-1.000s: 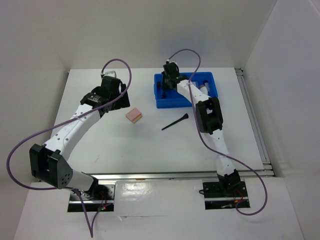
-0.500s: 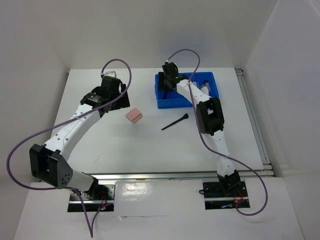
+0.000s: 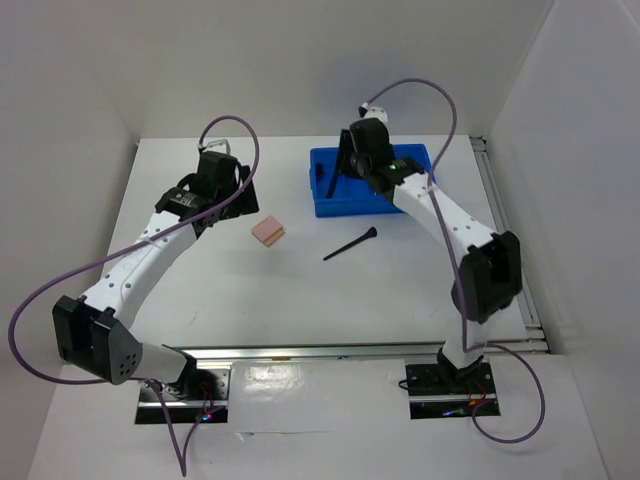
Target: Organize the makeup
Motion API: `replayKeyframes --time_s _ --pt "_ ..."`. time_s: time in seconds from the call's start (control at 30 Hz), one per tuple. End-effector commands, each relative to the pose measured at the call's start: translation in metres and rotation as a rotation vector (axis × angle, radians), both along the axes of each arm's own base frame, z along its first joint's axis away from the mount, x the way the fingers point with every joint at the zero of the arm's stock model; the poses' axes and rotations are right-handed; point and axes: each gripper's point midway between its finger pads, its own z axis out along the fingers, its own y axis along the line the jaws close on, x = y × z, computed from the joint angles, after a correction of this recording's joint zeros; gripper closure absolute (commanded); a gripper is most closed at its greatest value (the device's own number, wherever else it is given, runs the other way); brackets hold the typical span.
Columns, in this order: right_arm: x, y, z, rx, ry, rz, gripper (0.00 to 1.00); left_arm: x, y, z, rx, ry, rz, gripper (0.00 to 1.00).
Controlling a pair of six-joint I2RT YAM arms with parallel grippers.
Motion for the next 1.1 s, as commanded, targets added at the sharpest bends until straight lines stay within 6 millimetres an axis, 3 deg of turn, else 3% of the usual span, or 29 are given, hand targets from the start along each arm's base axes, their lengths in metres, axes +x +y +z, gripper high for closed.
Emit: replayKeyframes --time_s 0.0,0.03,0.07,0.1,0.13,0.2,0.33,0.53,0.67,0.8,0.83,1.07 --pt "-0.053 -0.007 -0.058 0.068 0.159 -0.047 0.45 0.0 -0.001 0.025 -0.026 -0.08 -0.01 0.07" --pt "-0.067 -0.009 -0.073 0.087 0.217 -0.057 0.32 0.0 -0.001 0.025 -0.026 -0.08 -0.01 0.07" --pt "-0.08 -0.005 -0.085 0.126 0.264 -0.07 0.27 0.0 -0.001 0.025 -0.026 -0.08 -0.01 0.07" --pt "-0.095 -0.013 -0.114 0.105 0.33 -0.093 0.23 0.0 -0.001 0.025 -0.026 -0.08 -0.01 0.07" --pt "-0.103 -0.009 -0.118 0.112 0.344 -0.09 0.2 -0.002 -0.002 0.023 -0.03 -0.067 -0.019 0.07" --pt "-0.123 -0.011 -0.144 0.08 0.43 -0.151 0.19 -0.003 -0.001 0.026 -0.025 -0.076 -0.026 0.07" --pt "-0.125 -0.008 -0.177 0.029 0.459 -0.195 0.2 -0.005 -0.001 0.027 -0.03 -0.092 -0.026 0.07" --pt "-0.115 0.003 -0.197 -0.006 0.458 -0.215 0.22 -0.007 -0.002 0.025 -0.033 -0.081 -0.033 0.07" --pt "-0.117 -0.001 -0.225 -0.092 0.525 -0.264 0.27 -0.008 -0.001 0.022 -0.03 -0.072 -0.033 0.07" --pt "-0.121 -0.002 -0.229 -0.12 0.518 -0.296 0.48 -0.008 -0.001 0.022 -0.03 -0.072 -0.033 0.07" --pt "-0.124 -0.004 -0.229 -0.122 0.52 -0.297 0.57 -0.008 -0.001 0.022 -0.03 -0.072 -0.033 0.07" --pt "-0.158 -0.024 -0.225 -0.169 0.528 -0.31 0.98 -0.006 -0.003 0.015 -0.029 -0.053 -0.04 0.07"
